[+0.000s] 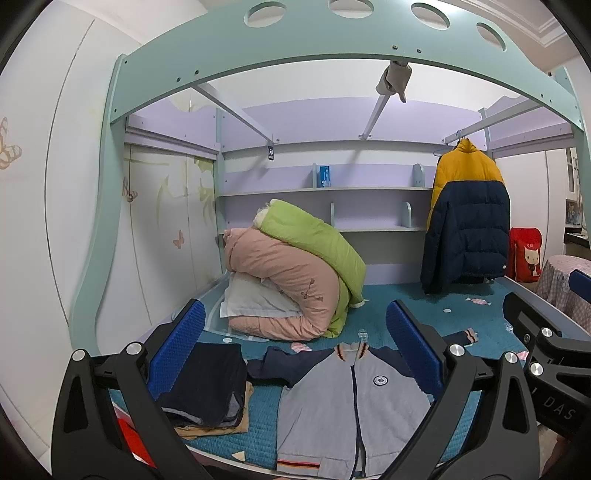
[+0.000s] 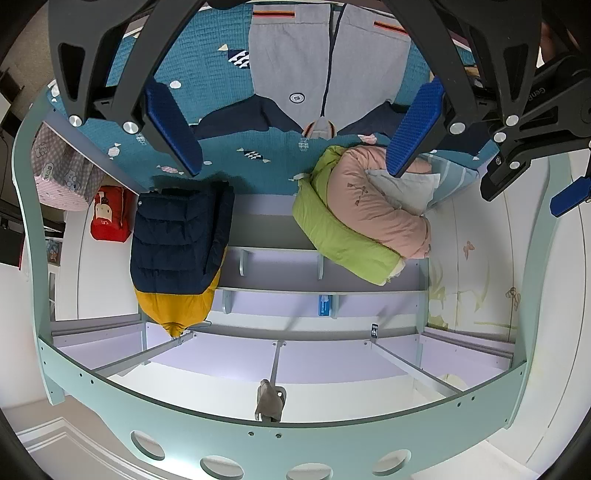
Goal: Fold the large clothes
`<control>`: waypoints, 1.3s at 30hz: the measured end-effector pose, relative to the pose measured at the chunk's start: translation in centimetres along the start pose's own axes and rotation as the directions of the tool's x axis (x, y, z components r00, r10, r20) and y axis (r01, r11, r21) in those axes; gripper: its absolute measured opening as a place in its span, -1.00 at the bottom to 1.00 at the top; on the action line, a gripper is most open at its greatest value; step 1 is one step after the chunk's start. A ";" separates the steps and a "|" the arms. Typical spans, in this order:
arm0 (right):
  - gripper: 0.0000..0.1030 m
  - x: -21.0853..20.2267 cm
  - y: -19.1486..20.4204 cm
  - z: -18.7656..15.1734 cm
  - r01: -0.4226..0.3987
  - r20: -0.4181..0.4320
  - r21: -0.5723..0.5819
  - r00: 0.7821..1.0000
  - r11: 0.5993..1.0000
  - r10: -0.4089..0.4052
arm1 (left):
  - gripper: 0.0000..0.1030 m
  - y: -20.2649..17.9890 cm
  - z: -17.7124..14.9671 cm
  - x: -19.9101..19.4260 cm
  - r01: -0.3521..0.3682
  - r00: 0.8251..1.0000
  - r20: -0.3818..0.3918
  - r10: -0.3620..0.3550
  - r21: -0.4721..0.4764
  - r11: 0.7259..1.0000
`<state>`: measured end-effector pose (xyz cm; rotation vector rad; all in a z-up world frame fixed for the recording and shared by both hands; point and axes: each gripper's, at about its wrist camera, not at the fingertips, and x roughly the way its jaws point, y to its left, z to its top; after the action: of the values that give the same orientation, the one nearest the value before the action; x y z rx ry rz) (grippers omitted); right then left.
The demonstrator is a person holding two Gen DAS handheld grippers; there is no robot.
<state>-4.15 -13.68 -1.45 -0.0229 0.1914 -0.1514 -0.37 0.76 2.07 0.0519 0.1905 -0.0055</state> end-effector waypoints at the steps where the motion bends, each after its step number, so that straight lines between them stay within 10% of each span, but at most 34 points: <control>1: 0.86 0.0 0.0 0.0 -0.001 0.003 0.001 1.000 1.000 0.001 | 0.91 -0.1 -0.1 -0.1 0.000 1.000 0.003 0.000 0.000 1.000; 39: 0.86 0.3 -0.4 -0.9 -0.003 -0.001 0.012 1.000 1.000 0.003 | 0.91 0.3 -1.0 0.1 -0.002 1.000 0.006 0.002 0.004 1.000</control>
<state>-4.10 -14.09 -2.39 -0.0107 0.1916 -0.1491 -0.44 1.10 1.09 0.0563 0.1842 -0.0037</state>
